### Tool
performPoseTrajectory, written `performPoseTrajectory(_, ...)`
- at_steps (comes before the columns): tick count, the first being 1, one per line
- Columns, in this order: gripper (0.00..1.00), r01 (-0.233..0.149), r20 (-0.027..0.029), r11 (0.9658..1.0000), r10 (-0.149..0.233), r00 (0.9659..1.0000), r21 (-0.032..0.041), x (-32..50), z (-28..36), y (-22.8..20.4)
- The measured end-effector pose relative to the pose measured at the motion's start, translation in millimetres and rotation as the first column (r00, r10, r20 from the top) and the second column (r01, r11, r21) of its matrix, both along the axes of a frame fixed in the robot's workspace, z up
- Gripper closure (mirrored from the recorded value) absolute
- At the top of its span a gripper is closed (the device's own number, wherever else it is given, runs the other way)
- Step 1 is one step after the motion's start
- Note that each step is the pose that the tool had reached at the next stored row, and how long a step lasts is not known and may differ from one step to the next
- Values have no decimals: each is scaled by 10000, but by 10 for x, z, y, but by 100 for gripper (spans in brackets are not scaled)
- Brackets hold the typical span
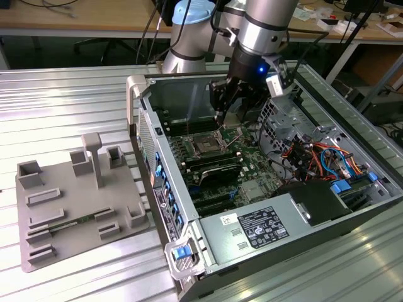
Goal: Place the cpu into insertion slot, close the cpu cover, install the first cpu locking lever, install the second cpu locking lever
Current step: 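Place the cpu into insertion slot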
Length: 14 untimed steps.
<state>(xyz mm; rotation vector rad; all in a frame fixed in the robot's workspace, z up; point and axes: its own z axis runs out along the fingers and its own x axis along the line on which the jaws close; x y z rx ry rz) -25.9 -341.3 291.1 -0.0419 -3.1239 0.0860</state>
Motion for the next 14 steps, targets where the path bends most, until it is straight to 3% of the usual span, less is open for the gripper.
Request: performPoseTrajectory(14,45,0,-1,10000,0,10000,-8,0,-39,0)
